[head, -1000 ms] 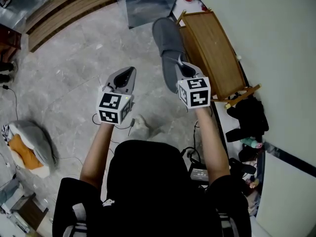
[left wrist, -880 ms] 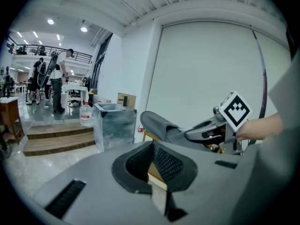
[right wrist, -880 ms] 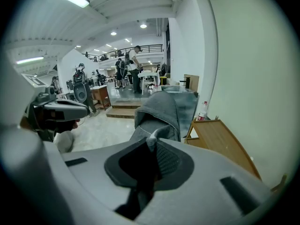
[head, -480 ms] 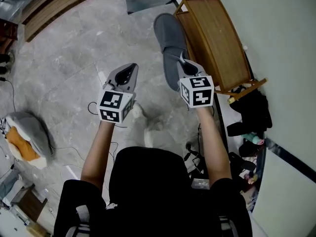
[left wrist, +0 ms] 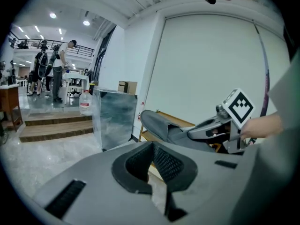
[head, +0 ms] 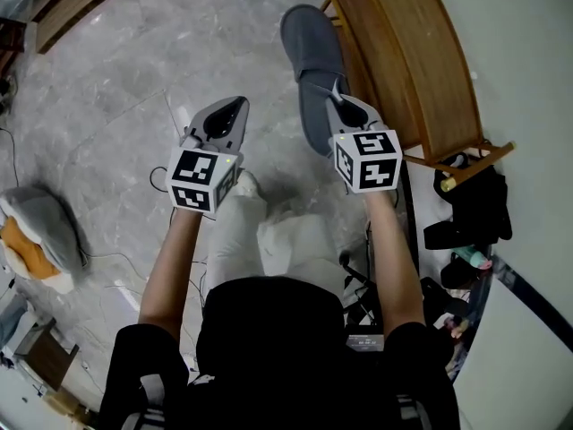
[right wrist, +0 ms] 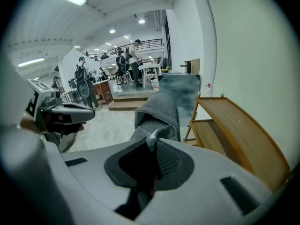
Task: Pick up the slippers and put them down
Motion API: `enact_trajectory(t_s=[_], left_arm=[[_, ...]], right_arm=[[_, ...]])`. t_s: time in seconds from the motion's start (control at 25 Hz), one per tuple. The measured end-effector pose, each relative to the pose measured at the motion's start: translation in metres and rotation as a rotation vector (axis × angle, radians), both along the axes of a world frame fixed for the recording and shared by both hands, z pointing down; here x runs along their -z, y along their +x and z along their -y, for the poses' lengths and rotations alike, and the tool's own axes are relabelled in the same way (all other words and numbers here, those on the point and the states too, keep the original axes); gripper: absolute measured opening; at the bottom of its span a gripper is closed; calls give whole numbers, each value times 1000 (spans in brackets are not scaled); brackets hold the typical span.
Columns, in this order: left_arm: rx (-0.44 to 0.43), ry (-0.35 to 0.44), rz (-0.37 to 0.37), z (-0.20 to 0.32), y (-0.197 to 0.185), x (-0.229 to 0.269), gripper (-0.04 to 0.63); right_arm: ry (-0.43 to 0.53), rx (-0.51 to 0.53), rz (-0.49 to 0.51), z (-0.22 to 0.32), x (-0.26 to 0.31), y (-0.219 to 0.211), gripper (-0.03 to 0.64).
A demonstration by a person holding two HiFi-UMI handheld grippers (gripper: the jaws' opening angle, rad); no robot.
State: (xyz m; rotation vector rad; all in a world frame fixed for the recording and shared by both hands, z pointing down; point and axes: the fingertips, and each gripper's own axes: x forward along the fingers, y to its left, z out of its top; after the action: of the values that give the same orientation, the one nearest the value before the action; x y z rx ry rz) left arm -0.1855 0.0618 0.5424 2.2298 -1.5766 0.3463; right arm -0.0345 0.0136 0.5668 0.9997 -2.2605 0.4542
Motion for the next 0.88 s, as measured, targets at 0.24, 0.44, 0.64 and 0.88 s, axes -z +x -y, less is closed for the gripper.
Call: enact_trajectory(t_s=[0.24, 0.44, 0.64, 0.88], left_arm=[[5, -16, -10, -1, -7, -76, 5], [12, -10, 3, -3, -11, -129, 5], [12, -16, 24, -6, -22, -189, 5], [7, -4, 34, 1, -29, -255, 5]], right_arm=[[-2, 24, 7, -3, -71, -6, 19], [-15, 37, 7, -9, -130, -8, 19], [-16, 52, 17, -14, -188, -18, 19], [-20, 63, 21, -11, -259, -24, 20]])
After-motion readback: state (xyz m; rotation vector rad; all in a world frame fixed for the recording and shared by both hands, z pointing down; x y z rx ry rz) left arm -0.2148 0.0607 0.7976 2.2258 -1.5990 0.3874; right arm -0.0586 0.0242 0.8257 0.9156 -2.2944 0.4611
